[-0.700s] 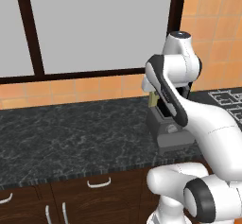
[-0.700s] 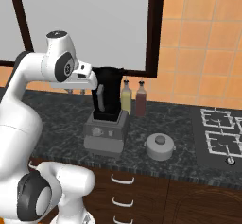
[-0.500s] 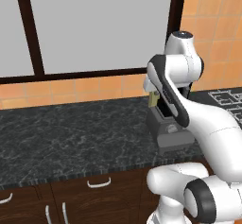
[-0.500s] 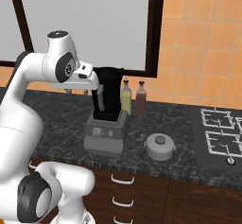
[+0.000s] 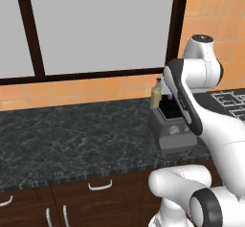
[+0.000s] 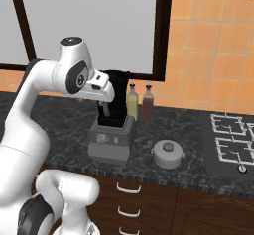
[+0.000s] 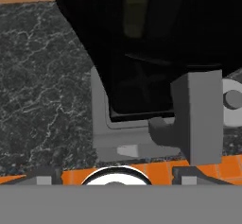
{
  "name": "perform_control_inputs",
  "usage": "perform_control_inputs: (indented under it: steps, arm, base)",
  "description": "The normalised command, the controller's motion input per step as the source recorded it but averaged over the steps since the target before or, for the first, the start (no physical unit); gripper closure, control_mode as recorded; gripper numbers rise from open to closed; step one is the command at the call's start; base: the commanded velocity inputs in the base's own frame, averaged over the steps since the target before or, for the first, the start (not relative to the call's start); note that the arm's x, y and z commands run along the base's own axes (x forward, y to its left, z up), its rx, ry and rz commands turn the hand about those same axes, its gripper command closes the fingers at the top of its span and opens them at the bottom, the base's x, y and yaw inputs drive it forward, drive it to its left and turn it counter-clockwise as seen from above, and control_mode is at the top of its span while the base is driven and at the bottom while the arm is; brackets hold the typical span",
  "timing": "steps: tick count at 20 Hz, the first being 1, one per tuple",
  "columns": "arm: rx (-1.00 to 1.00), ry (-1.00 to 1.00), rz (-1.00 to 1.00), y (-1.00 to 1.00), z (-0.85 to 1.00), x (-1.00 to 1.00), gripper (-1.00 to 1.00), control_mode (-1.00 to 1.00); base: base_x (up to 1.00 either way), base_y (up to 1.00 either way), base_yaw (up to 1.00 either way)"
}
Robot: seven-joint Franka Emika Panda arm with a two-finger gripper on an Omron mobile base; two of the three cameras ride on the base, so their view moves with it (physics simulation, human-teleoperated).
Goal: Close the lid blender by securely placing the lid on top.
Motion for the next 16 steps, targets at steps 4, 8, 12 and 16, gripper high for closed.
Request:
perform_control_inputs:
  steps: [4, 8, 12, 16]
  arm:
    - [0.01, 0.0, -0.09, -0.59, -0.12, -0.15, -1.0, -1.0]
    - [0.0, 0.0, -0.02, -0.63, -0.17, -0.26, -1.0, -1.0]
    - [0.0, 0.0, -0.04, -0.69, -0.24, -0.33, -1.0, -1.0]
    - [0.01, 0.0, -0.07, -0.82, -0.18, -0.18, -1.0, -1.0]
  base:
    - [0.0, 0.0, 0.0]
    - [0.0, 0.0, 0.0]
    - [0.0, 0.0, 0.0]
    - [0.0, 0.0, 0.0]
